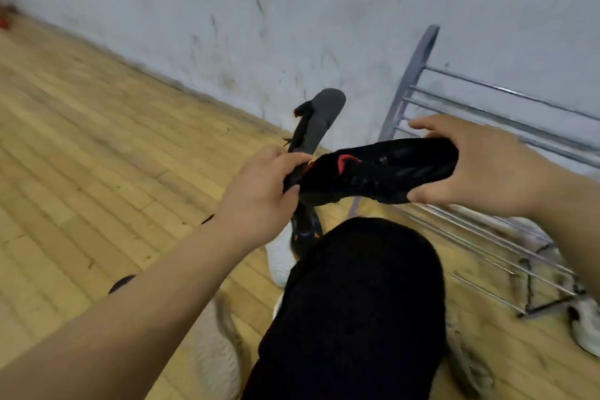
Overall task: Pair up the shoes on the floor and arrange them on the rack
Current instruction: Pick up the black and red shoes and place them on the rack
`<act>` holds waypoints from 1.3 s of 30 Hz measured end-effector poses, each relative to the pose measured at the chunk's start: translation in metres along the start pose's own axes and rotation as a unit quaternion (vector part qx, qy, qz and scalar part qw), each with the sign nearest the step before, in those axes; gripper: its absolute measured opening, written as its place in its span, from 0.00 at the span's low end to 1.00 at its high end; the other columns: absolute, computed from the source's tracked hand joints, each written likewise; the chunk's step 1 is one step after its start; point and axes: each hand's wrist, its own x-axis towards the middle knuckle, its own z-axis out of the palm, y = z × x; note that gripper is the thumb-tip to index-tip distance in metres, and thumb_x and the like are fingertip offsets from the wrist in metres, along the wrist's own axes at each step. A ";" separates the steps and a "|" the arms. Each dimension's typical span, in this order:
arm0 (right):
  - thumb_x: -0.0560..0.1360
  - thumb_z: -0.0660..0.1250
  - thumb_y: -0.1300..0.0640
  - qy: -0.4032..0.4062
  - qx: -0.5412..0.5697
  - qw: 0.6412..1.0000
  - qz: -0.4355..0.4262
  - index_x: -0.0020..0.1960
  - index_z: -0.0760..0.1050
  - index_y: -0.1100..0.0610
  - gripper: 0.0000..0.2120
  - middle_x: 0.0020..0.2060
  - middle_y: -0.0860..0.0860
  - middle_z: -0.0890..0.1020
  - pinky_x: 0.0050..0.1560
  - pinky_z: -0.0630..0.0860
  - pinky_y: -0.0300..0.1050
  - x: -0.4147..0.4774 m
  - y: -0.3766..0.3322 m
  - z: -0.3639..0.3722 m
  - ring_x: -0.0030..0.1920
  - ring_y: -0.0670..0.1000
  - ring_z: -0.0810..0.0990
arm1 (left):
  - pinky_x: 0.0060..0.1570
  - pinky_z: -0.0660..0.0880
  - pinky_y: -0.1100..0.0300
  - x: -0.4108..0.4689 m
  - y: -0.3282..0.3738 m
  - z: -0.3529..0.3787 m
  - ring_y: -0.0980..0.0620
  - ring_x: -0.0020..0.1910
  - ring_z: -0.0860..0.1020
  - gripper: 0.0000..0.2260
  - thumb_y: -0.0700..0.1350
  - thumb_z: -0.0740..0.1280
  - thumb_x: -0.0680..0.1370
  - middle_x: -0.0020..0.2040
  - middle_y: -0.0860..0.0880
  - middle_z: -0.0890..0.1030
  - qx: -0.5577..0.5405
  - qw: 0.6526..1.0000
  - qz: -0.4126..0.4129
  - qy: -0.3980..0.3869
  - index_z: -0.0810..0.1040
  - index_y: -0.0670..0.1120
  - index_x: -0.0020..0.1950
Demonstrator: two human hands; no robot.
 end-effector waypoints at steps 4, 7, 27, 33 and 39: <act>0.61 0.82 0.40 0.107 0.006 0.990 0.095 0.71 0.66 0.33 0.43 0.58 0.41 0.79 0.51 0.70 0.39 -0.057 0.074 -0.046 0.53 0.48 0.77 | 0.58 0.75 0.53 0.071 0.089 0.041 0.44 0.61 0.74 0.25 0.36 0.68 0.78 0.63 0.46 0.77 0.067 0.974 0.211 -0.040 0.75 0.50 0.75; 0.61 0.82 0.43 0.176 0.018 0.974 0.143 0.71 0.69 0.35 0.41 0.56 0.42 0.80 0.50 0.71 0.37 -0.103 0.127 -0.060 0.52 0.48 0.78 | 0.48 0.79 0.49 0.105 0.146 0.088 0.41 0.55 0.76 0.28 0.33 0.70 0.76 0.62 0.43 0.77 0.134 0.926 0.349 -0.054 0.74 0.48 0.75; 0.61 0.84 0.49 0.244 0.135 0.939 0.202 0.63 0.74 0.35 0.34 0.53 0.34 0.81 0.49 0.72 0.30 -0.139 0.286 -0.047 0.53 0.33 0.78 | 0.42 0.74 0.50 0.208 0.233 0.243 0.42 0.47 0.76 0.26 0.31 0.75 0.71 0.59 0.45 0.82 0.176 0.931 0.315 0.050 0.81 0.49 0.67; 0.61 0.84 0.48 0.242 0.132 0.941 0.197 0.65 0.74 0.36 0.36 0.54 0.36 0.81 0.53 0.75 0.35 -0.137 0.290 -0.042 0.54 0.38 0.80 | 0.58 0.79 0.44 0.215 0.230 0.255 0.43 0.61 0.77 0.28 0.41 0.72 0.79 0.65 0.51 0.81 0.166 0.934 0.306 -0.081 0.70 0.58 0.76; 0.61 0.84 0.47 0.243 0.127 0.941 0.198 0.66 0.73 0.37 0.36 0.54 0.36 0.81 0.52 0.75 0.35 -0.135 0.288 -0.039 0.54 0.38 0.80 | 0.63 0.75 0.45 0.216 0.228 0.237 0.43 0.64 0.76 0.23 0.48 0.71 0.81 0.65 0.48 0.80 0.135 0.941 0.281 -0.128 0.72 0.57 0.75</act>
